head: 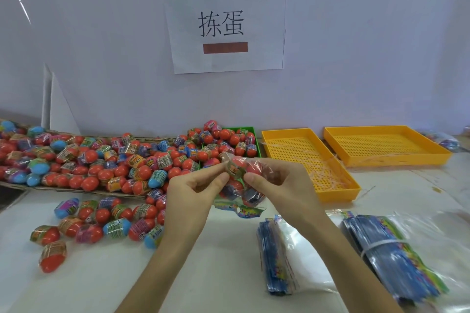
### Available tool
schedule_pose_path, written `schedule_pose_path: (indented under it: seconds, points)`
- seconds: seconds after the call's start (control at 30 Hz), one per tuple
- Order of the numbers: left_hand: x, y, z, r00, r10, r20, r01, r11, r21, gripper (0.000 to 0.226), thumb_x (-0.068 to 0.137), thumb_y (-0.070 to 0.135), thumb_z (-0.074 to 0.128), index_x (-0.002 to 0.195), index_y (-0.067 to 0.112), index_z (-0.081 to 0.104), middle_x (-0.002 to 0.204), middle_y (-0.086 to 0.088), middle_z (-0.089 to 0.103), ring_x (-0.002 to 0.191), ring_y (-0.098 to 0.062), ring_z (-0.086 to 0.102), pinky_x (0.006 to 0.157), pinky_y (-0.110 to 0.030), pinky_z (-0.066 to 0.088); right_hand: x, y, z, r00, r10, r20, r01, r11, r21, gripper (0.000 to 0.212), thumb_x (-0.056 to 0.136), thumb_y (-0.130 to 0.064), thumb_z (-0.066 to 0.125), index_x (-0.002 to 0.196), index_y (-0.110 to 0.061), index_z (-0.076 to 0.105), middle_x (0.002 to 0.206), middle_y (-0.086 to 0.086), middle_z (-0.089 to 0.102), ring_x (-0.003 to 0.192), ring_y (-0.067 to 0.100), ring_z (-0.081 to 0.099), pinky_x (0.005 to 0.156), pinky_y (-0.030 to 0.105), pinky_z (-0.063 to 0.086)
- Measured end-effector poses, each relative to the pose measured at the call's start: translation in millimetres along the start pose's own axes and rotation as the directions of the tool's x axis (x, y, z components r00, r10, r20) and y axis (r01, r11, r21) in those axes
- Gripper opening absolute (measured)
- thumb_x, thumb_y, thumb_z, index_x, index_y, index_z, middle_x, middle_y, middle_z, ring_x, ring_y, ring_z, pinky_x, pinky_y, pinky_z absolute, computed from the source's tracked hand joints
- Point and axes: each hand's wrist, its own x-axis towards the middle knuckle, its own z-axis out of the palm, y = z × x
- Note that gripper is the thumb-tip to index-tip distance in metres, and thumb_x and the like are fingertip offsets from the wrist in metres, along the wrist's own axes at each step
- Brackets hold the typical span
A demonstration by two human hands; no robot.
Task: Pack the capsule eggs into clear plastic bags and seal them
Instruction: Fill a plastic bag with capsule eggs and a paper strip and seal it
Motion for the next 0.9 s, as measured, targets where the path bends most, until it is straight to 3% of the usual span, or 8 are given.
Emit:
schedule_pose_path:
  seconds: [0.1,0.17,0.23,0.33,0.47,0.7,0.83,0.9]
  points:
    - [0,3,-2,0.988,-0.090,0.122,0.106,0.986,-0.131,0.039,0.074,0.036,0.076,0.113,0.030,0.074,0.107,0.008,0.078,0.100,-0.008,0.073,0.079,-0.023,0.060,-1,-1,2,1.000,-0.019,-0.001,0.019,0.999,0.030,0.024,0.084,-0.026,0.075,0.098,-0.044,0.072,0.091,-0.020,0.076,0.089,0.004,0.073,0.068,0.019,0.059]
    - [1,3,-1,0.975,-0.111,0.194,0.137,0.983,-0.125,0.046,0.073,0.042,0.074,0.115,0.025,0.074,0.104,0.003,0.078,0.095,-0.011,0.074,0.074,-0.024,0.059,-2,0,3,1.000,-0.003,0.027,0.002,0.999,0.035,0.023,0.083,-0.028,0.076,0.104,-0.036,0.075,0.094,-0.014,0.077,0.090,0.008,0.074,0.071,0.025,0.061]
    - [0,2,0,0.982,-0.088,0.168,0.109,0.987,-0.121,0.044,0.072,0.038,0.074,0.112,0.020,0.075,0.094,0.001,0.079,0.086,-0.013,0.075,0.067,-0.021,0.058,-2,0,3,0.998,0.024,0.055,-0.025,1.000,0.019,0.024,0.085,-0.021,0.078,0.106,-0.032,0.075,0.096,-0.010,0.077,0.091,0.011,0.074,0.073,0.029,0.062]
    - [0,1,0,0.984,-0.114,0.135,0.136,0.976,-0.170,0.057,0.065,0.036,0.079,0.117,0.013,0.073,0.100,-0.004,0.078,0.092,-0.021,0.075,0.069,-0.026,0.060,-1,0,0,0.997,0.030,0.077,-0.029,0.999,-0.019,0.028,0.086,-0.018,0.079,0.101,-0.041,0.072,0.097,-0.015,0.076,0.092,0.008,0.073,0.072,0.024,0.061]
    - [0,4,1,0.987,-0.093,0.134,0.116,0.977,-0.177,0.037,0.067,0.032,0.078,0.101,0.018,0.077,0.086,-0.001,0.077,0.082,-0.023,0.076,0.064,-0.026,0.060,-1,0,-1,0.996,0.004,0.093,-0.001,0.999,-0.037,0.028,0.088,-0.018,0.076,0.102,-0.042,0.071,0.098,-0.014,0.076,0.094,0.009,0.073,0.076,0.026,0.061]
    - [-1,8,1,0.978,-0.173,0.118,0.194,0.959,-0.208,0.047,0.065,0.034,0.078,0.107,0.014,0.077,0.089,-0.003,0.079,0.080,-0.020,0.076,0.063,-0.026,0.059,-2,-2,1,0.997,0.044,0.071,-0.043,0.999,-0.017,0.018,0.087,-0.026,0.076,0.101,-0.036,0.074,0.093,-0.011,0.077,0.090,0.009,0.074,0.071,0.024,0.061]
    - [1,6,-3,0.967,-0.214,0.140,0.236,0.959,-0.158,0.043,0.065,0.032,0.081,0.107,0.026,0.078,0.100,0.002,0.079,0.093,-0.016,0.075,0.072,-0.027,0.060,-1,-1,-12,0.954,0.214,0.210,-0.222,0.975,0.017,0.040,0.086,-0.027,0.079,0.122,-0.035,0.066,0.112,-0.006,0.071,0.091,0.015,0.075,0.067,0.032,0.062]
    - [1,6,-5,0.962,-0.220,0.161,0.242,0.960,-0.137,0.042,0.062,0.037,0.083,0.104,0.033,0.078,0.105,0.004,0.078,0.099,-0.015,0.074,0.077,-0.030,0.060,0,-2,-18,0.929,0.260,0.262,-0.252,0.966,-0.063,0.038,0.085,-0.033,0.078,0.121,-0.035,0.065,0.115,-0.007,0.070,0.091,0.016,0.074,0.065,0.036,0.062]
